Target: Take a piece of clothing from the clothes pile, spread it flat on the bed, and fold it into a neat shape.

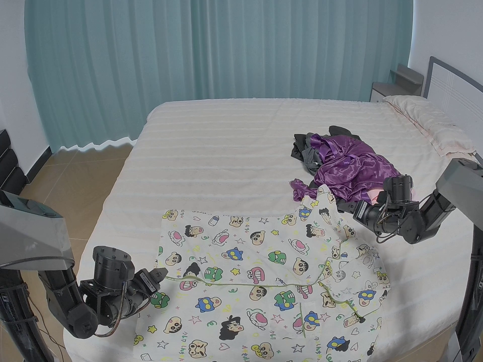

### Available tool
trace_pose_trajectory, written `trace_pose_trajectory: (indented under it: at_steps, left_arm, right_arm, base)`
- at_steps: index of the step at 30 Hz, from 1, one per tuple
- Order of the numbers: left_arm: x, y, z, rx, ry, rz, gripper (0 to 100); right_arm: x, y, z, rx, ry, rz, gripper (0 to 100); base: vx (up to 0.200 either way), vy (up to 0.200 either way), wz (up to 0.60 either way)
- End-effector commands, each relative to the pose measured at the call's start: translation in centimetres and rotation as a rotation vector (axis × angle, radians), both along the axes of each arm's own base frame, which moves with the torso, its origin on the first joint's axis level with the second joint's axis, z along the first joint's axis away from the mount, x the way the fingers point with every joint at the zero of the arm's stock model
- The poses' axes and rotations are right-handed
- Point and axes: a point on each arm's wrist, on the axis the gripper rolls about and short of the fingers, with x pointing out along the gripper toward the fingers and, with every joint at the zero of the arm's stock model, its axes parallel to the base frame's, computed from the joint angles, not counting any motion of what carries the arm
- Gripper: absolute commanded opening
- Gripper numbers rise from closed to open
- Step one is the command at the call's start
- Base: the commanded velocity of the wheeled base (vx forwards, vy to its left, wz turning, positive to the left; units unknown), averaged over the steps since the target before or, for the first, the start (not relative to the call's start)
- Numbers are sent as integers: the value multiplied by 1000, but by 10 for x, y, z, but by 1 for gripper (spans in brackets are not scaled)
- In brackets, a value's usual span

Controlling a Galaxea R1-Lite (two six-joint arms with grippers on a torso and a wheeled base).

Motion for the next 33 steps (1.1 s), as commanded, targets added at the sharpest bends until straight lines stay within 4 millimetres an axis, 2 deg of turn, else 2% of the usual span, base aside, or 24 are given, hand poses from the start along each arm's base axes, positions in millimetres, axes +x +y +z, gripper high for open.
trace_pose_trajectory:
  at_steps: [1,9,10,17,26,28,29,33]
  left_arm:
    - [-1,0,-2,-2,9,0,100]
    - [-1,0,-2,-10,11,5,100]
    - [0,0,-2,-11,9,5,100]
    - [0,0,-4,-7,16,6,100]
    - [0,0,-5,-4,22,6,100]
    - [0,0,-5,-4,22,6,100]
    - [0,0,-5,-4,23,6,100]
    - [0,0,-5,-3,22,5,100]
  right_arm:
    - [20,8,-32,-15,45,20,100]
    - [34,16,-42,-52,17,60,100]
    - [36,18,-44,-54,15,64,0]
    - [41,17,-52,-64,16,61,0]
    - [42,-7,-51,-83,20,-20,0]
    - [42,-7,-51,-83,20,-20,0]
    - [41,-18,-53,-83,31,-44,0]
    - [38,-24,-55,-83,45,-58,0]
  base:
    - [0,0,0]
    - [0,0,0]
    - [0,0,0]
    - [0,0,0]
    - [0,0,0]
    - [0,0,0]
    - [0,0,0]
    - [0,0,0]
